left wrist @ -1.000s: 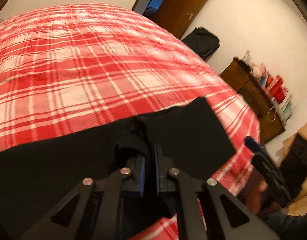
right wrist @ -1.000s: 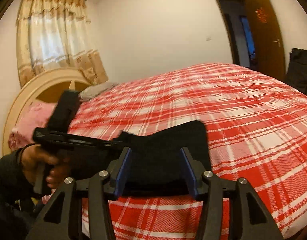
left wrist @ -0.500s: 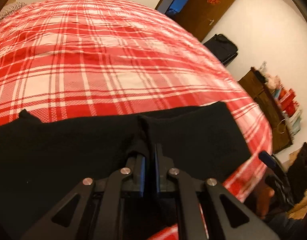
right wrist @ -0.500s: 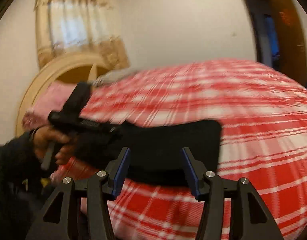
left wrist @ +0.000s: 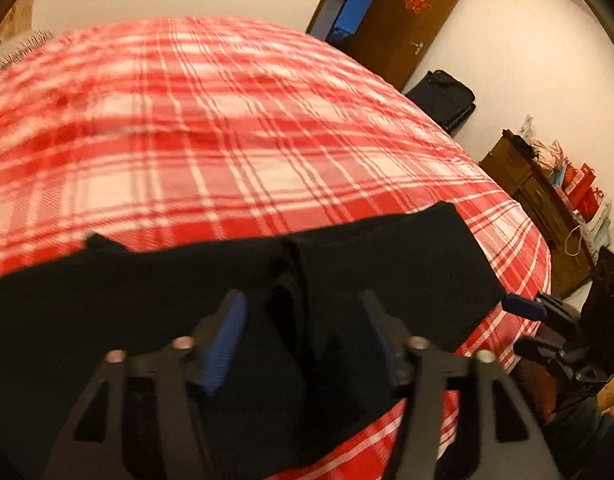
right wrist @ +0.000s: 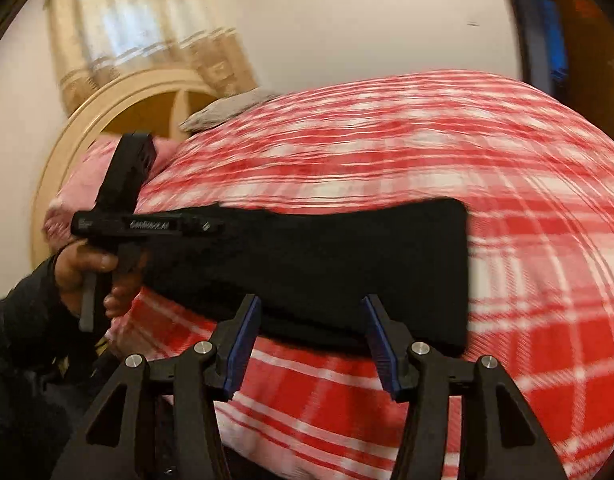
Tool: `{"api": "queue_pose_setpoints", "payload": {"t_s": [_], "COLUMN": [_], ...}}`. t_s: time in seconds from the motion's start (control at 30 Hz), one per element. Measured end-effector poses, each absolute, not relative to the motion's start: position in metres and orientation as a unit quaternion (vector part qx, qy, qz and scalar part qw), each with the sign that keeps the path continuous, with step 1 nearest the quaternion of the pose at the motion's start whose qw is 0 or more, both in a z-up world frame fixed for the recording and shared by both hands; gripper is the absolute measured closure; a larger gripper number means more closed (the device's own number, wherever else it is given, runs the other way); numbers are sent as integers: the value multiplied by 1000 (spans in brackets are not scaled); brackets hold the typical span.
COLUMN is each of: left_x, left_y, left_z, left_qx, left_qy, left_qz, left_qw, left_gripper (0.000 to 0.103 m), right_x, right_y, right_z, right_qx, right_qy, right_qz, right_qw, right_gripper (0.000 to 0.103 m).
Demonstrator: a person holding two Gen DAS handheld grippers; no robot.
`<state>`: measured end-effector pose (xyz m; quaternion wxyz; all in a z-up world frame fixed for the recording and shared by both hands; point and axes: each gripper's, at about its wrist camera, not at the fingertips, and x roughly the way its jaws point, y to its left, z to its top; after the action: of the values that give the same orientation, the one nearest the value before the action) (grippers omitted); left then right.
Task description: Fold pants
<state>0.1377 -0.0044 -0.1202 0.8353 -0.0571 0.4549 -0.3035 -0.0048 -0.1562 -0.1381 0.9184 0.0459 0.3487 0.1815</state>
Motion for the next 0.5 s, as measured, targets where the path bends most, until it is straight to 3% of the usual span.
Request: {"api": "queue_pose_setpoints", "payload": {"t_s": [0.27,0.5], "left_x": [141,138], "left_y": [84,188], "left_z": [-112,-122], "left_qx": [-63,-65], "left_qy": [438,437], "left_qz": [-211,-89], "left_qw": [872,893], "left_gripper": [35,35], "right_x": [26,42], "right_y": [-69,-39], "right_z": [-148,-195], "right_qx": [-51,-93], "right_qy": [355,431], "right_qz": [268,282], "right_qw": [894,852], "right_gripper": [49,49]}}
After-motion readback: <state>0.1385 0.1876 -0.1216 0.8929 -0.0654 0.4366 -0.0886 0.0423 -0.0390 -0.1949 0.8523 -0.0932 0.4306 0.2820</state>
